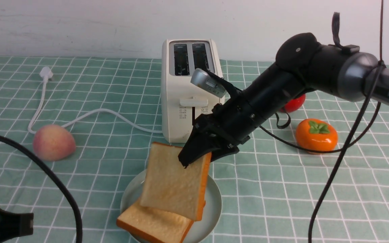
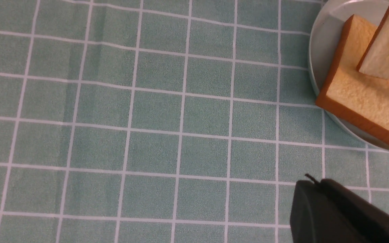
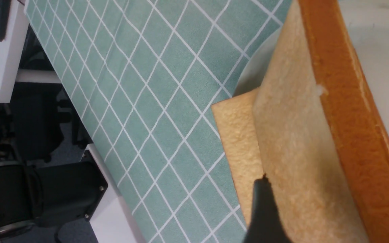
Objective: Take toasted bread from bread machine on blue coffee table place on plate.
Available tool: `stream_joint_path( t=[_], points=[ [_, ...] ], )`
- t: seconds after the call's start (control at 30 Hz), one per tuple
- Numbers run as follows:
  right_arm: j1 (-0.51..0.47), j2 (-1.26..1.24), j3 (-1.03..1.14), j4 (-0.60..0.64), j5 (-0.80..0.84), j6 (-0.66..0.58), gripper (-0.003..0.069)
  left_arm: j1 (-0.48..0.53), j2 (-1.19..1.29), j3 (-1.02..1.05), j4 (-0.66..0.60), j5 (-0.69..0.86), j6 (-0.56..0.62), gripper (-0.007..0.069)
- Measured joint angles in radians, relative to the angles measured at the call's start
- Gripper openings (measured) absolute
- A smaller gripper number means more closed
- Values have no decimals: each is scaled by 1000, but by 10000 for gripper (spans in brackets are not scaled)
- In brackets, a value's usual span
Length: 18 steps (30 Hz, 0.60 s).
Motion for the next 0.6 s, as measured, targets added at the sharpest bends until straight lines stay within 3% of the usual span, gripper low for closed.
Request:
stream_joint_path(
  t=[0.13, 0.33, 0.4, 0.47, 0.5, 0.53, 0.57, 0.6],
  points=[
    [-20, -35, -59, -78, 10, 29, 577, 0, 0, 0, 0, 0, 4, -14],
    [-49, -173, -143, -256, 15, 140, 530, 0, 0, 0, 0, -2, 16, -14],
    [-49, -298, -167, -395, 26, 222, 437, 0, 0, 0, 0, -8, 16, -14],
    [-49, -361, -169, -453, 30, 263, 389, 0, 0, 0, 0, -9, 16, -14],
    [-49, -464, -170, -545, 40, 317, 318, 0, 0, 0, 0, -15, 16, -14],
    [-49, -464, -170, -545, 41, 323, 309, 0, 0, 0, 0, -16, 16, -14],
    [-49, -563, -167, -623, 45, 378, 235, 0, 0, 0, 0, -24, 16, -14],
    [-49, -576, -165, -632, 45, 386, 235, 0, 0, 0, 0, -25, 16, -14]
  ],
)
